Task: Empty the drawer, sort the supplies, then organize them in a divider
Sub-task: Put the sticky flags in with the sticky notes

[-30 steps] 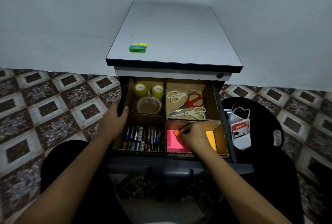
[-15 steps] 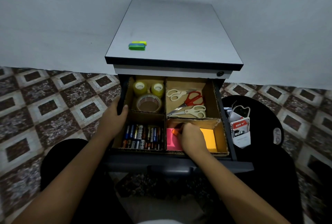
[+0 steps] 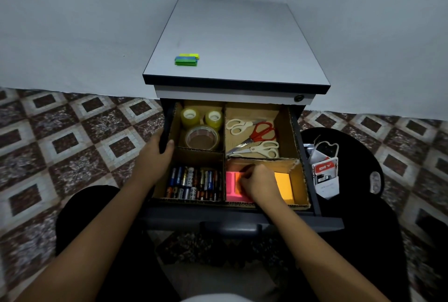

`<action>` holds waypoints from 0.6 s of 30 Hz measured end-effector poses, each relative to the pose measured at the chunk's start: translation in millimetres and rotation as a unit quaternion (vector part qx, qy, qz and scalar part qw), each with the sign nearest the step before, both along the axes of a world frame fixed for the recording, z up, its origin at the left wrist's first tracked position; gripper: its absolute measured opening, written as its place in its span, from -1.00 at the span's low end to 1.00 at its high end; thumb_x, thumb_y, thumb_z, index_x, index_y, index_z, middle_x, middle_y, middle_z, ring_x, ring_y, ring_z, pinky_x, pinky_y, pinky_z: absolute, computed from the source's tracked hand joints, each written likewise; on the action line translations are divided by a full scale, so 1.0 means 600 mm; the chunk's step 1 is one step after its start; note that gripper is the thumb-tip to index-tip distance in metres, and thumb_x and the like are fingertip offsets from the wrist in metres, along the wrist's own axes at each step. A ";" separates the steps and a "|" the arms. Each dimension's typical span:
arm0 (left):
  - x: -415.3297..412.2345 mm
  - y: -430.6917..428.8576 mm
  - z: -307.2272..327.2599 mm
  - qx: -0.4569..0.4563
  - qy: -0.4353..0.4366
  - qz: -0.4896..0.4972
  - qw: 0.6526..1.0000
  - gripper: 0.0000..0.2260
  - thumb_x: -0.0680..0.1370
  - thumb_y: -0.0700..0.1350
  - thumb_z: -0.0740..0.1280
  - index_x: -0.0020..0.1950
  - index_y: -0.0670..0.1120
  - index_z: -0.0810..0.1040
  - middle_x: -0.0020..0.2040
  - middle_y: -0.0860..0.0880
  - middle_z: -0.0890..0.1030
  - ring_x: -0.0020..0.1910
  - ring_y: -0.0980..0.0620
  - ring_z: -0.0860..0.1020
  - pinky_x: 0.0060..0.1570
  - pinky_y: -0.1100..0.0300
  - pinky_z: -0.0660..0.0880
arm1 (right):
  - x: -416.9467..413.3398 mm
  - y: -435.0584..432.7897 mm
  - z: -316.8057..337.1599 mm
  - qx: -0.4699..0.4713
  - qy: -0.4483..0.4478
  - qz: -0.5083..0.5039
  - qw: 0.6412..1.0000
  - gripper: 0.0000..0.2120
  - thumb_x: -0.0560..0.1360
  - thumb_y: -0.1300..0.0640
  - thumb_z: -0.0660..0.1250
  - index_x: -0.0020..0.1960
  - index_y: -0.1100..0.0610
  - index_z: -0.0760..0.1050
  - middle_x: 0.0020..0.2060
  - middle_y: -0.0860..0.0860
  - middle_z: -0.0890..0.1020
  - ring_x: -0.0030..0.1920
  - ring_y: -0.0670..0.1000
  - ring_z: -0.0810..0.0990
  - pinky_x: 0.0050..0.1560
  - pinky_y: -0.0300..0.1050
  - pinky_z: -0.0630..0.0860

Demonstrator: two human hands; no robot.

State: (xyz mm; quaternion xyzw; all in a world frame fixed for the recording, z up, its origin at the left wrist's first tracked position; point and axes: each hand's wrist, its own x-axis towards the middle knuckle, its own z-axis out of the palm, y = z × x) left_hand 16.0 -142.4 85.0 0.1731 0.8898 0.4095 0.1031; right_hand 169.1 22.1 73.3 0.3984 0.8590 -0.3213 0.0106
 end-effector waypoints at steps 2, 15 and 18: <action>-0.002 0.000 -0.002 -0.001 0.002 -0.001 1.000 -0.52 0.63 0.01 0.15 0.51 -0.08 0.16 0.46 -0.14 0.30 0.42 -0.11 0.28 0.33 0.06 0.26 | 0.000 0.001 -0.003 -0.004 0.003 -0.008 1.000 -0.88 0.49 0.23 0.30 -0.09 0.20 0.63 -0.15 0.12 0.65 -0.23 0.03 0.56 -0.24 -0.19 0.44; -0.008 -0.001 -0.010 0.008 -0.007 -0.003 1.000 -0.53 0.62 0.01 0.15 0.52 -0.05 0.17 0.44 -0.13 0.34 0.40 -0.12 0.33 0.31 0.02 0.30 | -0.001 -0.001 0.004 -0.043 0.012 -0.006 0.999 -0.86 0.51 0.22 0.32 -0.02 0.21 0.64 -0.09 0.13 0.66 -0.17 0.03 0.59 -0.18 -0.19 0.50; -0.006 -0.002 -0.010 0.009 -0.008 -0.003 1.000 -0.53 0.62 0.02 0.15 0.52 -0.04 0.17 0.44 -0.13 0.34 0.40 -0.12 0.32 0.31 0.00 0.31 | -0.001 0.000 0.003 -0.056 0.021 -0.031 0.998 -0.85 0.52 0.24 0.29 -0.09 0.21 0.64 -0.17 0.12 0.66 -0.24 0.04 0.61 -0.29 -0.23 0.52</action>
